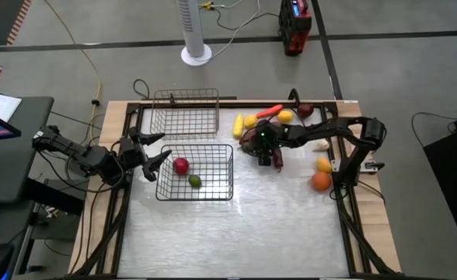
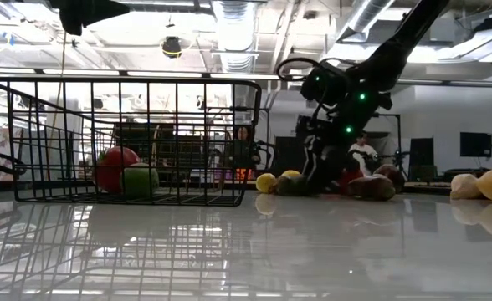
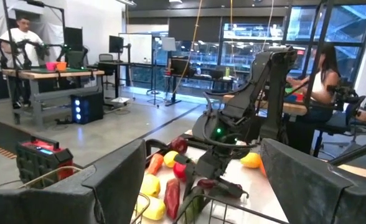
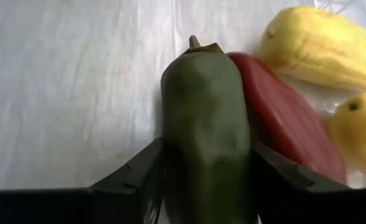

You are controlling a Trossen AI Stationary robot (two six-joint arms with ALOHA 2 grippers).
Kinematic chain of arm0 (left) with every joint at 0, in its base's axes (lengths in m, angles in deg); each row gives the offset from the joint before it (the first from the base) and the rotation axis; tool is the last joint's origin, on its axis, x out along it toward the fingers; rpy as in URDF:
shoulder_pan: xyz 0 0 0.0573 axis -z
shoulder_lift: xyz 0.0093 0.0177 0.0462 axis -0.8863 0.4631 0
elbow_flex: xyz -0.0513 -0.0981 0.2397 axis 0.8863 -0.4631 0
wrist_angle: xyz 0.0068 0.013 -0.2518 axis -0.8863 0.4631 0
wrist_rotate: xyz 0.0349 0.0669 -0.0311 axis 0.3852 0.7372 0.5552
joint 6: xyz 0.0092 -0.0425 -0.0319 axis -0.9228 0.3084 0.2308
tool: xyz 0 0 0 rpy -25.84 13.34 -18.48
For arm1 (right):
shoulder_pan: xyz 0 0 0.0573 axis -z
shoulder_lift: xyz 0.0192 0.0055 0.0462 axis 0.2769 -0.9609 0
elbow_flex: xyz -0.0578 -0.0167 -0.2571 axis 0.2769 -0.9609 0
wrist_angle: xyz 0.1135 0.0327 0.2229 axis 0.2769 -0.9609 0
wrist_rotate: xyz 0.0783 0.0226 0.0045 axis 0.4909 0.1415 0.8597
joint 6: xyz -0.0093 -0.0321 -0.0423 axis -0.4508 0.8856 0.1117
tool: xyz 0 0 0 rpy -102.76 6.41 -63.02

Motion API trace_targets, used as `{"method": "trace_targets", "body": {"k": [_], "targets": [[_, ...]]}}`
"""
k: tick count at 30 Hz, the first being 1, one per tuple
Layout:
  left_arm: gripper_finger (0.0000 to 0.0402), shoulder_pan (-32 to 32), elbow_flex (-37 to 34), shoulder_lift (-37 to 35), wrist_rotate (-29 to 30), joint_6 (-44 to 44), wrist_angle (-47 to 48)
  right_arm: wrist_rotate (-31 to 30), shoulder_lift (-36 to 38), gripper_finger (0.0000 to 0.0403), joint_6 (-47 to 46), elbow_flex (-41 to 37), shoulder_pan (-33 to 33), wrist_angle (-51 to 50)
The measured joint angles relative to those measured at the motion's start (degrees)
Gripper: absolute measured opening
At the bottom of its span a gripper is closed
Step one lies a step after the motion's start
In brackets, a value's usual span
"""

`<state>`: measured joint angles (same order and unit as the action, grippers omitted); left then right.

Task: Sort produce into baskets
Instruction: Put the green chili pepper into the bottom wire basket

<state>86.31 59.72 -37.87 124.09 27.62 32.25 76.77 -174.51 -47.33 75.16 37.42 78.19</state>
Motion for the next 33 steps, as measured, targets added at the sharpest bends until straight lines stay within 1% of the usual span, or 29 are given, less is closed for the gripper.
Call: {"method": "trace_targets", "body": {"k": [2,4,9,12,15,17,19,23,25,27,29,33], "targets": [[0.0304,0.0,0.0,0.0,-0.02,0.36,0.0,-0.06,2.03,0.0203,-0.59,0.0,-0.29,-0.85],[0.0304,0.0,0.0,0.0,-0.02,0.81,0.0,-1.64,4.89,0.0199,-1.18,0.0,-0.94,-2.15],[0.0304,0.0,0.0,0.0,0.03,1.0,-0.06,-7.08,14.61,0.0212,-3.07,0.03,-4.38,-3.44],[0.0304,0.0,0.0,0.0,0.02,0.76,-1.39,-7.19,19.01,0.0215,-5.44,1.2,-7.52,-2.0],[0.0304,0.0,0.02,0.0,0.07,0.67,-2.06,-7.05,20.24,0.0216,-8.68,3.14,-11.85,1.61],[0.0304,0.0,0.02,0.02,0.07,0.72,-2.06,-6.8,19.18,0.0217,-9.29,4.92,-15.09,4.49],[0.0304,0.0,0.02,0.0,0.07,0.78,-2.17,-6.63,16.56,0.0217,-9.39,7.1,-18.3,7.92],[0.0304,0.0,0.02,0.0,0.11,1.18,-2.78,-6.47,8.77,0.0218,-9.39,12.68,-22.73,15.27],[0.0304,0.0,0.02,0.01,0.02,1.66,-2.72,-6.45,4.54,0.0219,-8.87,16.46,-23.82,16.85],[0.0304,0.0,0.02,0.0,-0.63,2.14,-2.68,-6.44,0.92,0.0228,-8.39,20.57,-24.39,15.3],[0.0304,0.0,0.02,0.02,-1.63,2.49,-2.67,-5.44,-2.02,0.0243,-8.39,24.58,-24.63,11.7],[0.0304,0.0,0.02,0.05,-3.04,3.04,-2.59,-3.39,-5.03,0.028,-8.87,31.18,-24.74,3.04]]}}
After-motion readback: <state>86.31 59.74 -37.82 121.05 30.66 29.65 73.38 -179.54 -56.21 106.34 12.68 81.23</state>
